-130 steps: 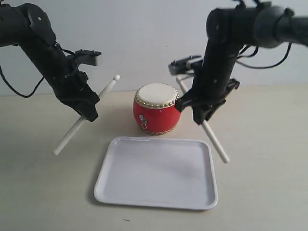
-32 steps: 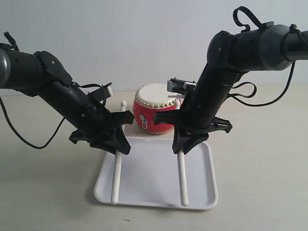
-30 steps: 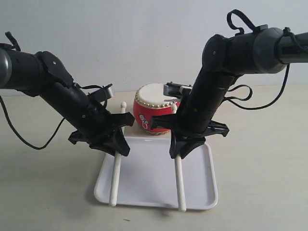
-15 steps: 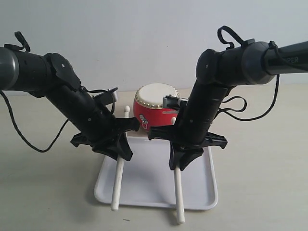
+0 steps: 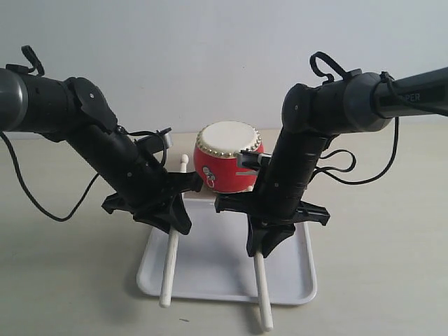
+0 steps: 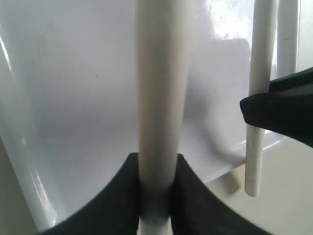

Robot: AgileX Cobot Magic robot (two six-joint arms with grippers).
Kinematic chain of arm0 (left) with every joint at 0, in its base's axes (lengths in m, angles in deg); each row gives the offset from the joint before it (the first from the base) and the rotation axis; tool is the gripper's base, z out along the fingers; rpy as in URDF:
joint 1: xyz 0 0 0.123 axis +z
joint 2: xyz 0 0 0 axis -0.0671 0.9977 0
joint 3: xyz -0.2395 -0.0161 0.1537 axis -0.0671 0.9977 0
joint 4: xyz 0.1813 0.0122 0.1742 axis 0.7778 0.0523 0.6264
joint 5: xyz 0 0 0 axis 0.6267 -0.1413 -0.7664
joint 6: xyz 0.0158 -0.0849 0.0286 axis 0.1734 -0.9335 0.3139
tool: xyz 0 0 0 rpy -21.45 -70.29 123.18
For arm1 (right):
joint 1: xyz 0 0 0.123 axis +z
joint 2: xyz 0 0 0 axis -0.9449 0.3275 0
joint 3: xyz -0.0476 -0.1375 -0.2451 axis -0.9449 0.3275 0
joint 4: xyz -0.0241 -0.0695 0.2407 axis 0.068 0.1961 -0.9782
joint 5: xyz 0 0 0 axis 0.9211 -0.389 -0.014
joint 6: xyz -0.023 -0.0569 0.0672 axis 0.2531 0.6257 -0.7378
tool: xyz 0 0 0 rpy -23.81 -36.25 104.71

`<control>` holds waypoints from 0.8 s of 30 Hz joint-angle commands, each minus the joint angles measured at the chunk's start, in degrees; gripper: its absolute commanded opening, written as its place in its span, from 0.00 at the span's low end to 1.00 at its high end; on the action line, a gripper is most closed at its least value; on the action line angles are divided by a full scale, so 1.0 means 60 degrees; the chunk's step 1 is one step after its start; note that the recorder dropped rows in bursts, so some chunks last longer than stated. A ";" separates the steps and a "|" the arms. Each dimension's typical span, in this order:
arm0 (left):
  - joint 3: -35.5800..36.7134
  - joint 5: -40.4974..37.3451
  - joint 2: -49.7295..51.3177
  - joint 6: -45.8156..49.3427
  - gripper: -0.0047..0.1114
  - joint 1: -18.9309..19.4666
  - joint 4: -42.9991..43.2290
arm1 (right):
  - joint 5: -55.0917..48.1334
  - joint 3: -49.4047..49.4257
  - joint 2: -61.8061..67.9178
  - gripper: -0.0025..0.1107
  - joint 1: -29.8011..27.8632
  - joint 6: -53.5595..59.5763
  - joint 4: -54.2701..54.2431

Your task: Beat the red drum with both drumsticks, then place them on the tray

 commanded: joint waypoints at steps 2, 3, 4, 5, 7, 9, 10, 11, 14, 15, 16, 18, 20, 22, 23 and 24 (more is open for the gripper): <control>0.0012 -0.0065 -0.0042 -0.0038 0.04 -0.0014 0.0012 | 0.0298 0.0059 -0.0005 0.15 -0.0016 -0.0071 0.0159; 0.0012 -0.0082 -0.0042 -0.0038 0.04 -0.0014 0.0012 | 0.0324 0.0059 -0.0005 0.15 -0.0016 -0.0071 0.0159; 0.0012 -0.0102 -0.0042 -0.0038 0.04 -0.0014 0.0012 | 0.0381 0.0059 -0.0005 0.16 -0.0016 -0.0071 0.0159; 0.0012 -0.0141 -0.0042 -0.0038 0.04 -0.0014 0.0012 | 0.0429 0.0059 -0.0005 0.17 -0.0016 -0.0095 0.0159; 0.0012 -0.0183 -0.0042 -0.0038 0.04 -0.0014 0.0012 | 0.0475 0.0059 -0.0005 0.20 -0.0016 -0.0239 0.0159; 0.0012 -0.0224 -0.0042 -0.0038 0.04 -0.0014 0.0012 | 0.0475 0.0059 -0.0005 0.22 -0.0016 -0.0239 0.0159; 0.0012 -0.0243 -0.0042 -0.0038 0.04 -0.0014 0.0012 | 0.0475 0.0059 -0.0005 0.23 -0.0016 -0.0254 0.0159; 0.0012 -0.0243 -0.0042 -0.0038 0.04 -0.0014 0.0012 | 0.0475 0.0059 -0.0005 0.25 -0.0016 -0.0254 0.0159; 0.0012 -0.0243 -0.0042 -0.0038 0.04 -0.0014 0.0012 | 0.0475 0.0059 -0.0005 0.29 -0.0016 -0.0326 0.0159; 0.0012 -0.0243 -0.0042 -0.0038 0.04 -0.0014 0.0012 | 0.0475 0.0059 -0.0005 0.31 -0.0016 -0.0326 0.0159; 0.0012 -0.0243 -0.0042 -0.0038 0.04 -0.0014 0.0012 | 0.0475 0.0059 -0.0005 0.32 -0.0016 -0.0326 0.0159; 0.0012 -0.0243 -0.0042 -0.0038 0.04 -0.0014 0.0012 | 0.0475 0.0059 -0.0005 0.33 -0.0016 -0.0326 0.0159; 0.0012 -0.0243 -0.0042 -0.0038 0.04 -0.0014 0.0012 | 0.0475 0.0059 -0.0005 0.34 -0.0016 -0.0345 0.0159; 0.0012 -0.0243 -0.0042 -0.0038 0.04 -0.0014 0.0012 | 0.0475 0.0059 -0.0005 0.34 -0.0016 -0.0488 0.0159; 0.0012 -0.0243 -0.0042 -0.0038 0.04 -0.0014 0.0012 | 0.0475 0.0059 -0.0005 0.34 -0.0016 -0.0488 0.0159; 0.0012 -0.0243 -0.0042 -0.0038 0.04 -0.0014 0.0012 | 0.0475 0.0059 -0.0005 0.34 -0.0016 -0.0488 0.0159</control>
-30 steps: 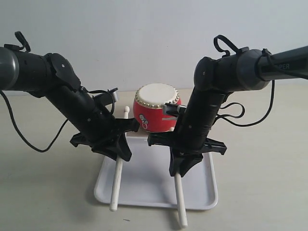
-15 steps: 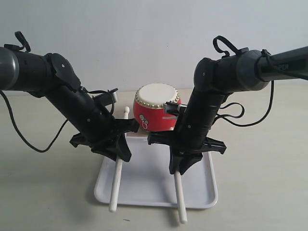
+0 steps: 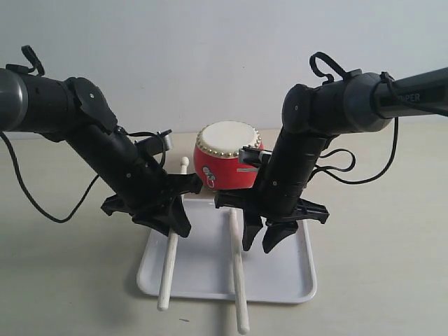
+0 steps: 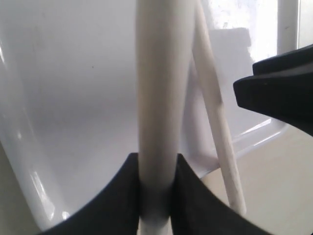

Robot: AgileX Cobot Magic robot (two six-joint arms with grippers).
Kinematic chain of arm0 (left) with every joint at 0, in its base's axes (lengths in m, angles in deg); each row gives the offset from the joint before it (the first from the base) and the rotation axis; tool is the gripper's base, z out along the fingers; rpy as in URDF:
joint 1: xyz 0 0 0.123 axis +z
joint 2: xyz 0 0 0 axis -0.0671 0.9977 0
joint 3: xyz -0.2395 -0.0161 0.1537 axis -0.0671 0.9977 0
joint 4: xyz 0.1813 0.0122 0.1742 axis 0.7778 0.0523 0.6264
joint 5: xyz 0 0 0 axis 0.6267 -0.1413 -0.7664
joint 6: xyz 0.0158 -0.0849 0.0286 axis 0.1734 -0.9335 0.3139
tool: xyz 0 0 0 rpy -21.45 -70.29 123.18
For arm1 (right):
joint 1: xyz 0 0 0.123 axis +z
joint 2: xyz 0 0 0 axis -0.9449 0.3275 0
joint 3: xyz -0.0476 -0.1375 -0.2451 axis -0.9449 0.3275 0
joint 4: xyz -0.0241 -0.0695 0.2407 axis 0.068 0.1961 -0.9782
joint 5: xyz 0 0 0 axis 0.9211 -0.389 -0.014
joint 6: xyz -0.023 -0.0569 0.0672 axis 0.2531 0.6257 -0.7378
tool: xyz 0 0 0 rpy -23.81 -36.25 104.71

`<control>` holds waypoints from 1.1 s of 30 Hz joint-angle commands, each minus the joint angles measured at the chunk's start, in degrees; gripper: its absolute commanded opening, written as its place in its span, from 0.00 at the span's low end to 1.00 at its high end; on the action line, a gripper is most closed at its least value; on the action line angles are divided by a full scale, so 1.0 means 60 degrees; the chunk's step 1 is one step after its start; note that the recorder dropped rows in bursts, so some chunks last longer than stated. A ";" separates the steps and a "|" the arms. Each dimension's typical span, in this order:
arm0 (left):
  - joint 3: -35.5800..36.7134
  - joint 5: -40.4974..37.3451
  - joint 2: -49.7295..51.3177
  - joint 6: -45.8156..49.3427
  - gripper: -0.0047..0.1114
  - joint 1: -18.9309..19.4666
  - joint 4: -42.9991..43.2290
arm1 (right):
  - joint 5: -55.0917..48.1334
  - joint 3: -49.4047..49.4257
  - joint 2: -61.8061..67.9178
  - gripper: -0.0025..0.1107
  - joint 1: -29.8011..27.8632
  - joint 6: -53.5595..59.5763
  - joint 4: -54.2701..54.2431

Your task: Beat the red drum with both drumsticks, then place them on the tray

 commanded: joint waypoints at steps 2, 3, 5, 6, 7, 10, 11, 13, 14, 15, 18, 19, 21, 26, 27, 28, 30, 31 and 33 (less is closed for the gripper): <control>0.0012 -0.0028 -0.0042 -0.0038 0.04 -0.0014 -0.0008 | 0.0059 0.0059 -0.0005 0.34 -0.0016 -0.0108 0.0073; 0.0012 -0.0028 -0.0042 -0.0038 0.04 -0.0014 -0.0008 | 0.0059 0.0059 -0.0005 0.34 -0.0016 -0.0108 0.0073; 0.0012 -0.0028 -0.0042 -0.0038 0.04 -0.0014 -0.0008 | 0.0059 0.0059 -0.0005 0.34 -0.0016 -0.0108 0.0073; 0.0012 -0.0028 -0.0042 -0.0038 0.04 -0.0014 -0.0008 | 0.0059 0.0059 -0.0005 0.34 -0.0016 -0.0108 0.0073; 0.0012 -0.0028 -0.0042 -0.0038 0.04 -0.0014 -0.0008 | 0.0059 0.0059 -0.0005 0.34 -0.0016 -0.0108 0.0073; 0.0012 -0.0150 -0.0042 -0.0038 0.04 -0.0014 -0.0008 | 0.0059 0.0059 -0.0100 0.34 -0.0016 -0.0094 0.0073; 0.0012 -0.0215 -0.0042 -0.0038 0.04 -0.0014 -0.0008 | 0.0059 0.0059 -0.0152 0.34 -0.0016 -0.0094 0.0113; 0.0012 -0.0286 -0.0042 -0.0038 0.04 -0.0014 -0.0008 | -0.0009 0.0059 -0.0312 0.34 -0.0016 -0.0094 0.0205; 0.0012 -0.0303 -0.0042 -0.0038 0.04 -0.0014 -0.0008 | -0.0074 0.0059 -0.0374 0.34 -0.0016 -0.0094 0.0219; 0.0012 -0.0321 -0.0042 -0.0038 0.04 -0.0014 -0.0008 | -0.0158 0.0059 -0.0426 0.34 -0.0016 -0.0064 0.0219; 0.0012 -0.0489 -0.0021 -0.0080 0.04 -0.0014 -0.0008 | -0.0422 0.0059 -0.0453 0.34 -0.0016 0.0148 0.0219; 0.0012 -0.0544 0.0021 -0.0105 0.04 -0.0014 -0.0008 | -0.0491 0.0059 -0.0453 0.34 -0.0016 0.0148 0.0225; 0.0012 -0.0753 0.0181 -0.0126 0.04 -0.0014 -0.0008 | -0.0593 0.0059 -0.0453 0.34 -0.0016 0.0165 0.0248; 0.0012 -0.1245 0.0759 -0.0296 0.04 -0.0014 -0.0110 | -0.0616 0.0059 -0.0453 0.34 -0.0016 0.0206 0.0248; 0.0012 -0.1280 0.0835 -0.0296 0.04 -0.0014 -0.0164 | -0.0616 0.0059 -0.0453 0.34 -0.0016 0.0252 0.0248; 0.0012 -0.1280 0.0885 -0.0296 0.04 -0.0014 -0.0214 | -0.0637 0.0059 -0.0453 0.34 -0.0016 0.0319 0.0248; 0.0012 -0.1259 0.0928 -0.0296 0.04 -0.0014 -0.0305 | -0.0661 0.0059 -0.0453 0.34 -0.0016 0.0337 0.0248; 0.0012 -0.1227 0.0928 -0.0296 0.04 -0.0014 -0.0327 | -0.0661 0.0059 -0.0453 0.34 -0.0016 0.0337 0.0248; -0.0033 -0.1209 0.0928 -0.0296 0.04 -0.0014 -0.0371 | -0.0661 0.0059 -0.0453 0.34 -0.0016 0.0337 0.0248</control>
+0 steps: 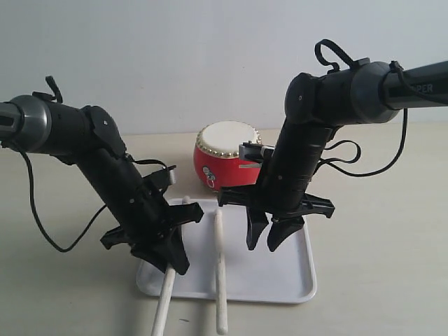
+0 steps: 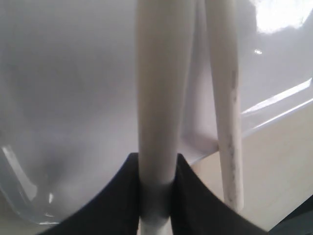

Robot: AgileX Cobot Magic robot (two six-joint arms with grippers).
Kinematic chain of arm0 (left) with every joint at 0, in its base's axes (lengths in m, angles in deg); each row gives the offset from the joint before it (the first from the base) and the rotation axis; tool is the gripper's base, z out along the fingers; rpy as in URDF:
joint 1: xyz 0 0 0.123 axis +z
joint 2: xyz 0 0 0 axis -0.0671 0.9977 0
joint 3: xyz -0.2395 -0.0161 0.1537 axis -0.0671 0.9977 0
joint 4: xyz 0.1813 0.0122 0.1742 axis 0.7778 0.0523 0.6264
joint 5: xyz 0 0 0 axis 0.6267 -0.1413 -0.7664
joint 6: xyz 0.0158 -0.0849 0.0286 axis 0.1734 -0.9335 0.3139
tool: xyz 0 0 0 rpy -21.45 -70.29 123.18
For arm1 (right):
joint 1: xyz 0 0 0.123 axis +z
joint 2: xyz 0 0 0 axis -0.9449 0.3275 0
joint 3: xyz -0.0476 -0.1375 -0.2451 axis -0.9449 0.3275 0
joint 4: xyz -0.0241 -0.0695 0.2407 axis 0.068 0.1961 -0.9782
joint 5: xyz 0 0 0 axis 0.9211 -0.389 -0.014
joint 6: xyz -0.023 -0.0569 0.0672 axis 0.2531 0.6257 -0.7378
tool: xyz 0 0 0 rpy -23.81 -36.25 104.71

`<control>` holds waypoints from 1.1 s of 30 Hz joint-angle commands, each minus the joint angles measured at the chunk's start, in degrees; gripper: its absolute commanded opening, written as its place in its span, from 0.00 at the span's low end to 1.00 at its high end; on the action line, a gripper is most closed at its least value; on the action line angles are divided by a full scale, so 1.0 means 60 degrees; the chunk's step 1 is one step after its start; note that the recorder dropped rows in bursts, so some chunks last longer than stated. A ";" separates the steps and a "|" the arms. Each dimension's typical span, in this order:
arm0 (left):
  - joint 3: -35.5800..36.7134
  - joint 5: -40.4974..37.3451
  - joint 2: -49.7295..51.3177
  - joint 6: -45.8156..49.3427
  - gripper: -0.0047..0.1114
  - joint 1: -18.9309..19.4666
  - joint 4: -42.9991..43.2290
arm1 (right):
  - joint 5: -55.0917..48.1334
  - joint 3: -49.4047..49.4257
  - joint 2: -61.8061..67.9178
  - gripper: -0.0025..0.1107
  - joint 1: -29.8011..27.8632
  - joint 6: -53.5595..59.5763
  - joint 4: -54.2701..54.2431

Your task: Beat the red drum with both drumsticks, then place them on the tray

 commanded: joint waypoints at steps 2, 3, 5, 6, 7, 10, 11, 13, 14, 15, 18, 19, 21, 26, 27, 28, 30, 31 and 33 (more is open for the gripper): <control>-0.0105 -0.0021 -0.0047 -0.0055 0.05 -0.0014 -0.0237 | -0.0042 0.0059 -0.0115 0.34 -0.0016 0.0122 0.0074; -0.0182 -0.0021 -0.0047 -0.0092 0.05 -0.0014 -0.0237 | -0.0042 0.0059 -0.0115 0.34 -0.0016 0.0122 0.0074; -0.0291 -0.0035 -0.0047 -0.0161 0.08 -0.0014 -0.0242 | -0.0042 0.0059 -0.0115 0.34 -0.0016 0.0122 0.0074; -0.0336 0.0002 -0.0047 -0.0257 0.11 -0.0014 -0.0242 | -0.0042 0.0059 -0.0115 0.34 -0.0016 0.0122 0.0074; -0.0378 0.0019 -0.0047 -0.0315 0.13 -0.0014 -0.0242 | -0.0042 0.0059 -0.0115 0.34 -0.0016 0.0122 0.0074; -0.0417 0.0140 -0.0047 -0.0339 0.20 -0.0014 -0.0242 | -0.0042 0.0059 -0.0115 0.34 -0.0016 0.0120 0.0055; -0.0417 0.0185 -0.0047 -0.0339 0.22 -0.0014 -0.0242 | -0.0060 0.0059 -0.0115 0.34 -0.0016 0.0120 0.0055; -0.0417 0.0254 -0.0027 -0.0432 0.24 -0.0014 -0.0242 | -0.0060 0.0059 -0.0115 0.34 -0.0016 0.0120 0.0055; -0.0417 0.0303 -0.0009 -0.0536 0.25 -0.0014 -0.0242 | -0.0060 0.0059 -0.0115 0.34 -0.0016 0.0120 0.0055; -0.0417 0.0357 -0.0009 -0.0581 0.26 -0.0014 -0.0242 | -0.0077 0.0059 -0.0115 0.34 -0.0016 0.0120 0.0055; -0.0417 0.0381 -0.0009 -0.0581 0.29 -0.0014 -0.0262 | -0.0174 0.0059 -0.0115 0.34 -0.0016 0.0188 0.0055; -0.0417 0.0381 -0.0009 -0.0581 0.31 -0.0014 -0.0262 | -0.0217 0.0059 -0.0115 0.34 -0.0016 0.0188 0.0055; -0.0417 0.0381 -0.0009 -0.0581 0.34 -0.0014 -0.0262 | -0.0217 0.0059 -0.0115 0.34 -0.0016 0.0188 0.0055; -0.0417 0.0381 -0.0009 -0.0581 0.35 -0.0014 -0.0298 | -0.0217 0.0059 -0.0115 0.34 -0.0016 0.0188 0.0055; -0.0417 0.0381 -0.0009 -0.0581 0.35 -0.0014 -0.0298 | -0.0217 0.0059 -0.0115 0.34 -0.0016 0.0188 0.0055; -0.0417 0.0381 -0.0009 -0.0581 0.35 -0.0014 -0.0298 | -0.0217 0.0059 -0.0115 0.34 -0.0016 0.0188 0.0055; -0.0417 0.0381 -0.0009 -0.0581 0.35 -0.0014 -0.0298 | -0.0217 0.0059 -0.0115 0.34 -0.0016 0.0188 0.0055; -0.0417 0.0381 -0.0009 -0.0581 0.35 -0.0014 -0.0298 | -0.0217 0.0059 -0.0115 0.34 -0.0016 0.0188 0.0055; -0.0417 0.0381 -0.0009 -0.0581 0.35 -0.0014 -0.0298 | -0.0217 0.0059 -0.0115 0.34 -0.0016 0.0188 0.0055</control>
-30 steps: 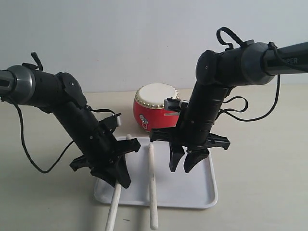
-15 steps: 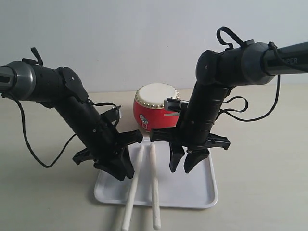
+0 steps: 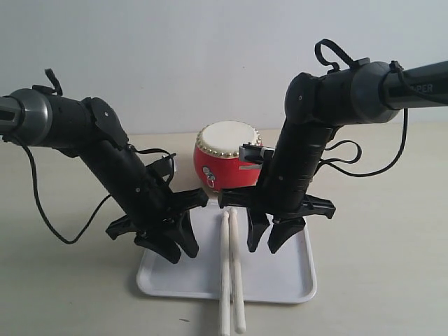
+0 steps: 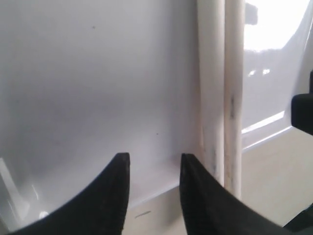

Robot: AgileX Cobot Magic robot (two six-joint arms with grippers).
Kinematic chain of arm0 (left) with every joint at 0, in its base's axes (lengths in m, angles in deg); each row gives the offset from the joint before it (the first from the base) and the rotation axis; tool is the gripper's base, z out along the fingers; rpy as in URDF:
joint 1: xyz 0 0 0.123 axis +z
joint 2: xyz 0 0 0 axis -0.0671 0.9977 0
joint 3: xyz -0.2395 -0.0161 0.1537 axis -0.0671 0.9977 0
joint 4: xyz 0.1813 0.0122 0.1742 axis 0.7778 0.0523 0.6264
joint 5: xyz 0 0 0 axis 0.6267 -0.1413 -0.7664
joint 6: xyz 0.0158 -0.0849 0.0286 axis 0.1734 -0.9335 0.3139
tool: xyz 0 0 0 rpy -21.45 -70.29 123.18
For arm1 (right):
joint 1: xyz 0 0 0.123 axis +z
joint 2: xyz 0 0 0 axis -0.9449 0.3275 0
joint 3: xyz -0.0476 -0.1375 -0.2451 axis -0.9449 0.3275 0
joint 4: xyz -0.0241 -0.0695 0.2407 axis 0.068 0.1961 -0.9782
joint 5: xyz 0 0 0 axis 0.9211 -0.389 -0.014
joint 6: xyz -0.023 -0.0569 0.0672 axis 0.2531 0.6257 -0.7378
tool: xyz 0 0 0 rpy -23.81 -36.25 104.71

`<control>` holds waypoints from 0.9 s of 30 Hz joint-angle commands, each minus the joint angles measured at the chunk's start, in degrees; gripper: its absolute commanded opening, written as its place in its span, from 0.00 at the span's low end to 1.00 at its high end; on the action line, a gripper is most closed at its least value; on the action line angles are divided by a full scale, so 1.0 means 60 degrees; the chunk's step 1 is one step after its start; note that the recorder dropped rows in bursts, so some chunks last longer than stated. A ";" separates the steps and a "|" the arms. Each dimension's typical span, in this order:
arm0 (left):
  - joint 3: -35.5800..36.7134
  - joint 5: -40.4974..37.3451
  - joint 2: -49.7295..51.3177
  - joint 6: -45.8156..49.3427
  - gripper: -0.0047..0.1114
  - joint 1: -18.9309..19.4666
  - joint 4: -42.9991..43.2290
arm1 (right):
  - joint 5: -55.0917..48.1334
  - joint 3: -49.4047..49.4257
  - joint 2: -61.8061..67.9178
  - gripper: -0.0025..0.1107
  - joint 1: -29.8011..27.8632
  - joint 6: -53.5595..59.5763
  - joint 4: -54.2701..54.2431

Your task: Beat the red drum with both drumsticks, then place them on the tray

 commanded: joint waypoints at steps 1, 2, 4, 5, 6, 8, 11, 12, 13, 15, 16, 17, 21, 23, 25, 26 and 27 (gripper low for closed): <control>-0.0046 0.0096 -0.0012 -0.0038 0.35 -0.0014 -0.0114 | -0.0026 0.0059 -0.0115 0.34 -0.0016 0.0089 0.0055; -0.0046 0.0096 -0.0012 -0.0038 0.35 -0.0014 -0.0114 | -0.0026 0.0059 -0.0115 0.34 -0.0016 0.0089 0.0055; -0.0046 0.0060 -0.0012 -0.0038 0.35 -0.0014 -0.0114 | -0.0026 0.0059 -0.0115 0.34 -0.0016 0.0089 0.0055; -0.0046 0.0060 -0.0012 -0.0038 0.35 -0.0014 -0.0114 | -0.0026 0.0059 -0.0115 0.34 -0.0016 0.0089 0.0055; -0.0046 0.0041 -0.0012 -0.0038 0.35 -0.0014 -0.0114 | -0.0026 0.0059 -0.0115 0.34 -0.0016 0.0089 0.0055; -0.0046 0.0041 -0.0012 -0.0038 0.35 -0.0014 -0.0114 | -0.0026 0.0059 -0.0115 0.34 -0.0016 0.0089 0.0055; -0.0046 -0.0149 -0.0062 0.0139 0.33 0.0007 -0.0003 | 0.0011 0.0059 -0.0221 0.33 -0.0016 0.0157 0.0351; -0.0046 -0.0304 -0.0093 0.0287 0.32 0.0029 0.0102 | 0.0011 0.0059 -0.0299 0.31 -0.0016 0.0157 0.0637; -0.0046 -0.0475 -0.0145 0.0429 0.28 0.0075 0.0288 | 0.0011 0.0059 -0.0470 0.29 -0.0016 0.0157 0.0983; -0.0046 -0.0707 -0.0341 0.0608 0.17 0.0146 0.0802 | 0.0011 0.0059 -0.0941 0.18 -0.0016 0.0157 0.1650; -0.0046 -0.0750 -0.0490 0.0705 0.09 0.0168 0.1103 | 0.0011 0.0059 -0.1237 0.12 -0.0016 0.0157 0.2009; -0.0046 -0.0771 -0.0656 0.0850 0.04 0.0192 0.1338 | 0.0059 0.0059 -0.1555 0.06 -0.0016 0.0157 0.2311; 0.0636 -0.0234 -0.1699 0.1748 0.04 0.0272 0.1242 | 0.0367 0.0231 -0.2746 0.02 -0.0016 0.0048 0.3078; 0.1525 0.0646 -0.2520 0.2101 0.04 0.0272 0.0951 | 0.0806 0.0735 -0.3548 0.02 -0.0016 0.0048 0.3148; 0.2771 0.1884 -0.3508 0.2493 0.04 0.0272 0.0484 | 0.1447 0.1563 -0.4399 0.02 -0.0016 0.0048 0.3129; 0.3325 0.2628 -0.3960 0.2678 0.04 0.0272 0.0230 | 0.1840 0.2051 -0.4925 0.02 -0.0016 -0.0013 0.3127; 0.4038 0.3184 -0.4421 0.3032 0.04 0.0272 -0.0077 | 0.2263 0.2468 -0.5486 0.02 -0.0016 -0.0012 0.3110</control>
